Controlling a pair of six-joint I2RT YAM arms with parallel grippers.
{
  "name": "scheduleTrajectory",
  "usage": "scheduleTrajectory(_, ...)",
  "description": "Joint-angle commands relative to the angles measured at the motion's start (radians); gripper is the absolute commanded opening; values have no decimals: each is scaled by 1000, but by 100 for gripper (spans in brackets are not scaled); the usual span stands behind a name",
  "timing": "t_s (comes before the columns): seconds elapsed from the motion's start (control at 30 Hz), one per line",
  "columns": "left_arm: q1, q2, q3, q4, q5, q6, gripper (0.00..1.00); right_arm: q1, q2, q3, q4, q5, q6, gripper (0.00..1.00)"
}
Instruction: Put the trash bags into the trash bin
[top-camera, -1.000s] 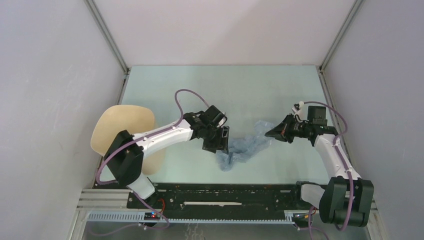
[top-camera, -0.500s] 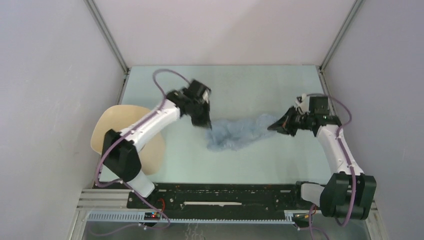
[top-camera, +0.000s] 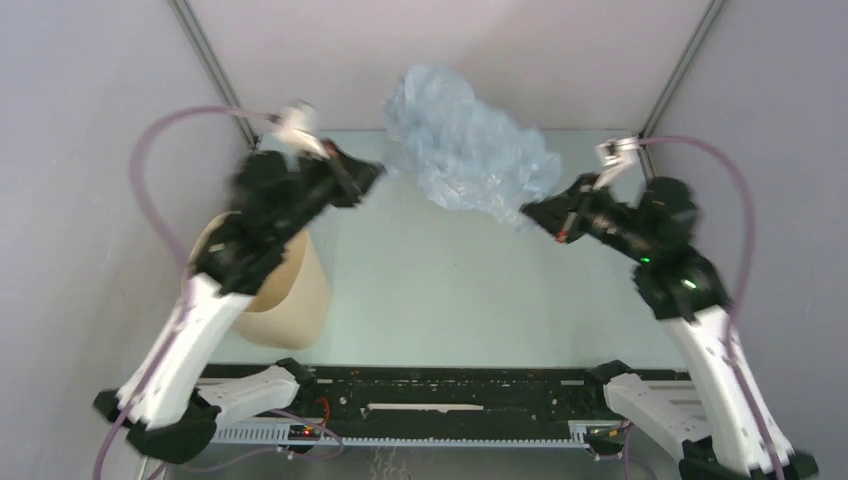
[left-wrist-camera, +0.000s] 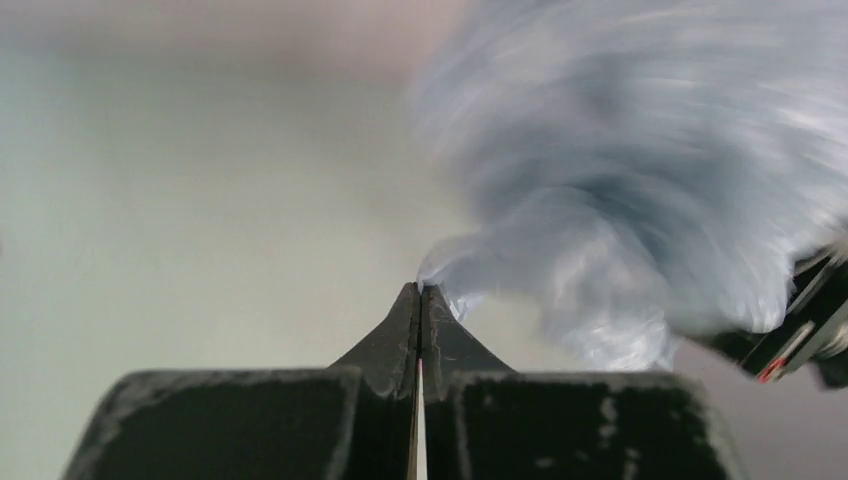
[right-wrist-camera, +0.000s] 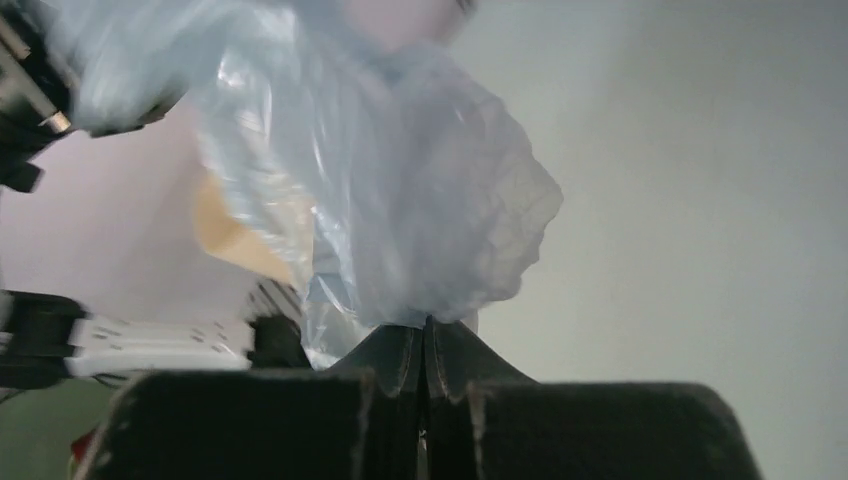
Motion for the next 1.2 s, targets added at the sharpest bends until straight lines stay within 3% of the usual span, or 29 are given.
scheduleTrajectory(0.0,-10,145,-519,-105,135,-112,0,43,198,-410,-133,6,43,0)
scheduleTrajectory(0.1,-46,42,-698,-16,187,-149,0,116,158,-562,-75,16,105,0)
scheduleTrajectory(0.2,-52,-23,-657,17,169,-116,0,121,125,-525,-57,41,114,0)
scheduleTrajectory(0.33,-37,53,-292,-71,102,4,0,45,208,-216,-178,37,50,0)
scheduleTrajectory(0.47,-42,155,245,-115,91,42,0,60,312,356,-371,110,-39,0)
scheduleTrajectory(0.57,-90,140,382,-23,17,78,0,171,321,619,-384,238,-110,0)
scheduleTrajectory(0.63,-103,80,277,37,-64,78,0,233,256,546,-285,302,-137,0)
scheduleTrajectory(0.73,-81,-2,-27,-13,-196,-26,0,248,66,93,-40,373,-102,0)
scheduleTrajectory(0.8,-27,9,-246,-86,-77,-99,0,203,39,-190,-24,335,1,0)
scheduleTrajectory(0.9,-45,-19,-549,-34,64,-129,0,140,120,-476,-54,48,106,0)
scheduleTrajectory(0.97,-73,-100,-681,83,100,-159,0,234,131,-539,-112,113,121,0)
scheduleTrajectory(1.03,-73,-138,-721,116,119,-189,0,270,112,-542,-130,163,98,0)
scheduleTrajectory(1.17,-70,-114,-667,94,111,-147,0,171,100,-478,-136,124,40,0)
